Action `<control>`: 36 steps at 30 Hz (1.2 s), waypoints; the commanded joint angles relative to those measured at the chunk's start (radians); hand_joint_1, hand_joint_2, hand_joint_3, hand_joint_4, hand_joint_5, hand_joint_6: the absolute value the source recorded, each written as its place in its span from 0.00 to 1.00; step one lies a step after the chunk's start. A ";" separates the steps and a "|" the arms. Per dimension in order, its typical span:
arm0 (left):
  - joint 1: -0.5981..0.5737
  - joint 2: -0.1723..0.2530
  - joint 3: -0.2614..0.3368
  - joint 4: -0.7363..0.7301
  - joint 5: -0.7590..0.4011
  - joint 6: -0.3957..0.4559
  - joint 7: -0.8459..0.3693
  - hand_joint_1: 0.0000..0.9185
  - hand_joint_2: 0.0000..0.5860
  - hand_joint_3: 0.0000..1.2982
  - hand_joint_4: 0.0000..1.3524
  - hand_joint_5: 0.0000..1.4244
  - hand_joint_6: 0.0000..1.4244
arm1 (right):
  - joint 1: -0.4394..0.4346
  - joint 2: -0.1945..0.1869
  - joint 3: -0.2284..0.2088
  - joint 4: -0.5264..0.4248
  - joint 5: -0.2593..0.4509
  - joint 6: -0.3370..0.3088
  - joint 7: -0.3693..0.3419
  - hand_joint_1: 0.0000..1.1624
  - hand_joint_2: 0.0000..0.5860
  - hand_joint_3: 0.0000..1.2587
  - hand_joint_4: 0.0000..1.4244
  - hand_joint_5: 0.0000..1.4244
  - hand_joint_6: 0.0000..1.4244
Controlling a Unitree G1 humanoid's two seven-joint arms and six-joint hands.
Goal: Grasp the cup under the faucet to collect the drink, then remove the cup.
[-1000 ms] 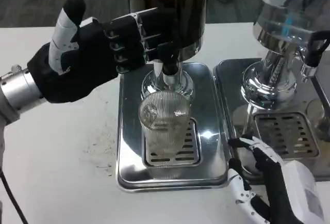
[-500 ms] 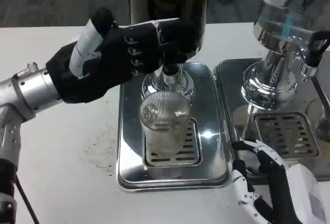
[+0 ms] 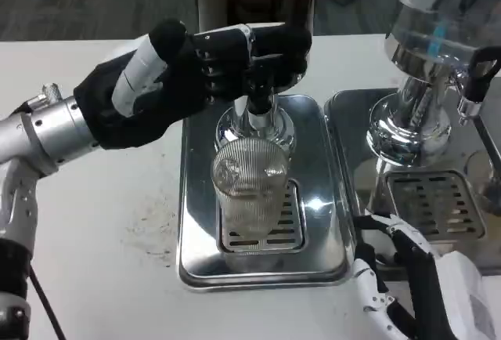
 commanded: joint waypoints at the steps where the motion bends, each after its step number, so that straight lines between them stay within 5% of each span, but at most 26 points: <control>1: 0.013 0.002 -0.020 -0.019 0.027 -0.046 -0.002 0.00 0.08 0.15 0.06 0.07 0.06 | 0.006 0.006 -0.001 0.008 0.011 0.003 -0.011 0.26 0.86 0.29 0.15 0.15 0.25; 36: 0.060 0.032 -0.100 -0.012 0.108 -0.292 0.045 0.00 0.07 0.15 0.06 0.07 0.07 | 0.006 0.000 -0.005 0.004 0.020 0.006 -0.002 0.25 0.86 0.29 0.15 0.15 0.25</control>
